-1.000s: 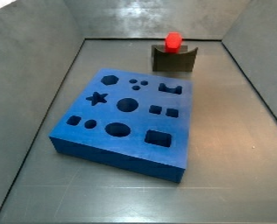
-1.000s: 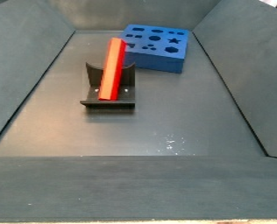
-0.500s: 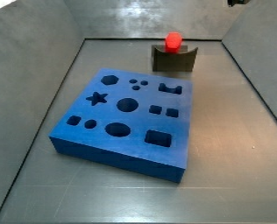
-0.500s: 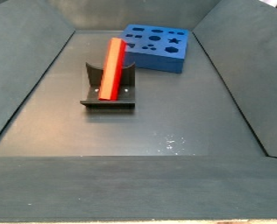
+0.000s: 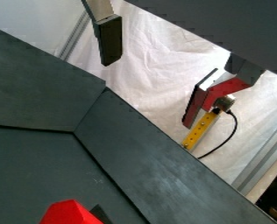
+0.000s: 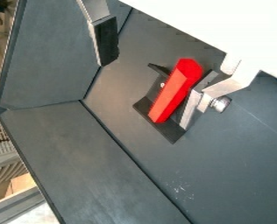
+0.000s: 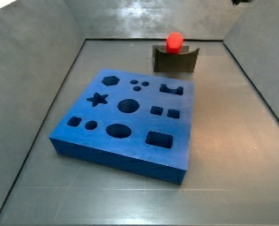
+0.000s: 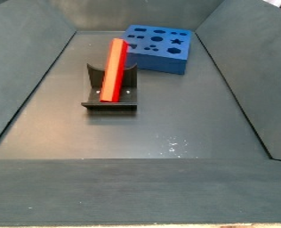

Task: Pick up the hexagon object. Move up. Place the hexagon object on the fixture. Regrasp the hexagon object. Move to above the board. Insert the hexagon object.
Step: Regrasp the hexagon object.

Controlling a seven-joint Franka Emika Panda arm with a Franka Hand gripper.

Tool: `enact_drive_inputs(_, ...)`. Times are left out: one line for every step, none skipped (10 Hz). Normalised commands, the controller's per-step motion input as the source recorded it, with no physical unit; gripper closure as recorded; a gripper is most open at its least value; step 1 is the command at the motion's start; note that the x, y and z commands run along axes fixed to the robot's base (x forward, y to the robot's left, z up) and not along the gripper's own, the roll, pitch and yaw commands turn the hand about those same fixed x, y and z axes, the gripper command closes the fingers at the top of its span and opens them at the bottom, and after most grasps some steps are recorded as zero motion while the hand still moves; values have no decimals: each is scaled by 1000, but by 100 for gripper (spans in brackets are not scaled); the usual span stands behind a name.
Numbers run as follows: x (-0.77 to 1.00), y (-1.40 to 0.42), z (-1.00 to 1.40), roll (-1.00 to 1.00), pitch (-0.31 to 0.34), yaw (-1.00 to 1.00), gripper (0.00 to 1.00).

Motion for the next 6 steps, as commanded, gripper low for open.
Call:
enact_drive_inputs(700,-62,-37,172,17,94,0)
enact_drive_inputs(694,-60,-39,165,25,91,0)
enact_drive_inputs(685,-60,-41,156,37,90,0)
enact_drive_inputs(677,-61,-40,148,47,93,0)
enact_drive_inputs(671,-60,-40,144,54,94,0)
enact_drive_inputs(670,-58,-41,143,56,95,0)
